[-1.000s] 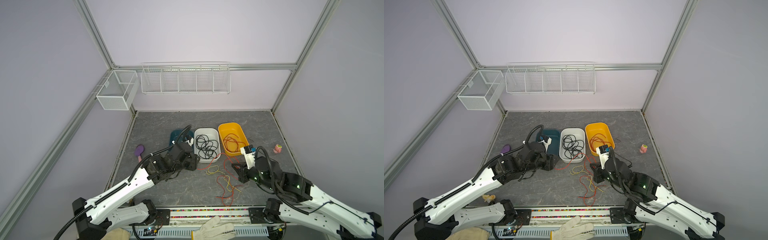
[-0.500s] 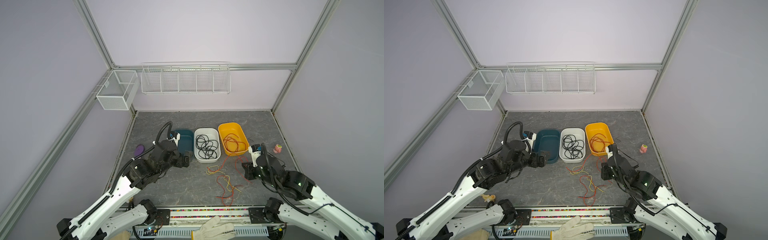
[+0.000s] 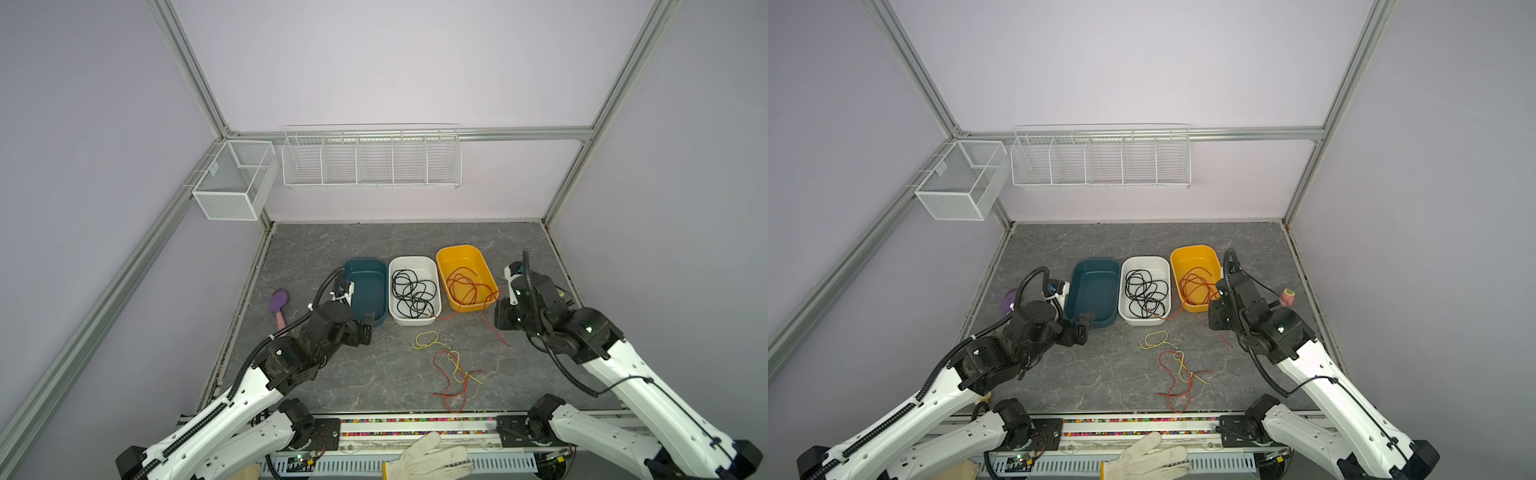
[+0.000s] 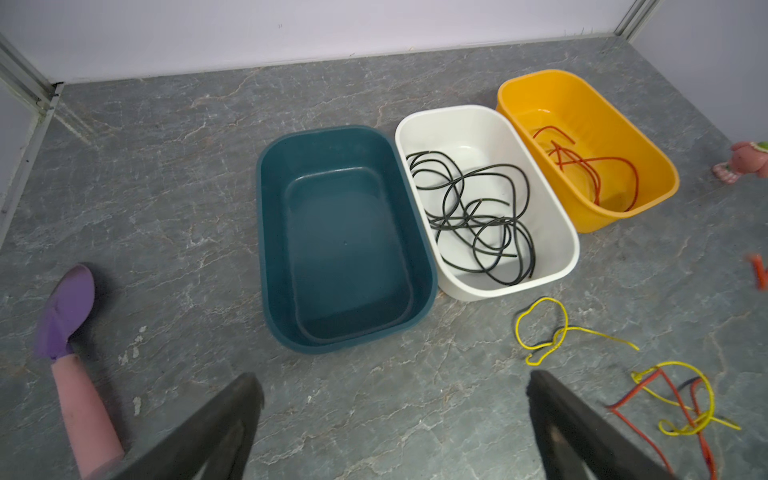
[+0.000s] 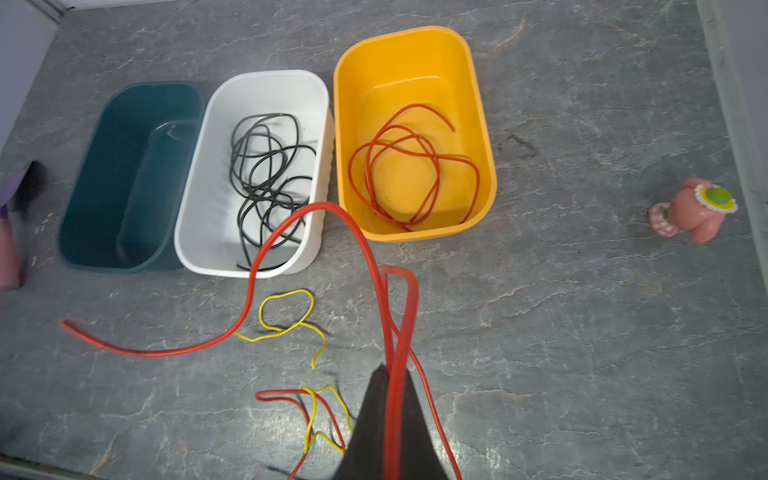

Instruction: Untangle the cables

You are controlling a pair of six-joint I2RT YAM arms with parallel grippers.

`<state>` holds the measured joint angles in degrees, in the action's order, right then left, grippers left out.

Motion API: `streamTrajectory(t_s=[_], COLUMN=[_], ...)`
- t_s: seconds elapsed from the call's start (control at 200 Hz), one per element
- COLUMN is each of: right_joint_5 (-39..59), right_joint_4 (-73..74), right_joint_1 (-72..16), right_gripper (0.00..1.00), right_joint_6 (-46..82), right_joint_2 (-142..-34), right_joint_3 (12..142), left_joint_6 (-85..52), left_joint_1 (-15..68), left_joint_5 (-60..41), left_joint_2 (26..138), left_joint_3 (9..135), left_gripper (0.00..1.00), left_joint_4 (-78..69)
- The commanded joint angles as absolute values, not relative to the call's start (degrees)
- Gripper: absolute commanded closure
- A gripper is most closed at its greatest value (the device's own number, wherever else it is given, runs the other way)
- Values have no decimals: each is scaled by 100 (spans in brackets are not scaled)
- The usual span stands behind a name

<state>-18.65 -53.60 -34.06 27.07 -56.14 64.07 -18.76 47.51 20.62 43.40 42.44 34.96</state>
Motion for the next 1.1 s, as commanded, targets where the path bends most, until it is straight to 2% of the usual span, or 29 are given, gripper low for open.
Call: streamTrajectory(t_s=[0.0,0.405,0.65,0.86,1.094], right_joint_5=[-2110,-3425,-4059,-4681,-4755], right_joint_4=[-5650,-5821,-6032,-6145,-6190], right_joint_1=[-3223,-2773,-2641,-2619,-2699], right_gripper=[94,94,94,94,94], right_joint_6=[2462,2189,1988,1961,1908], right_joint_2=[-6053,-8033,-8933,-9547,-10253], right_joint_3=[6800,8135,8721,9132,9546], left_joint_6=[-1727,-770,-828,-828,-806], left_joint_1=[4716,4715,4717,4720,4713], left_joint_5=[2336,2503,2454,2401,2294], left_joint_2=[3871,3541,2823,2854,2898], left_joint_3=[3882,4094,3454,3397,3393], left_gripper=[1,1,1,1,1], left_joint_4=[2754,3501,3076,3076,3085])
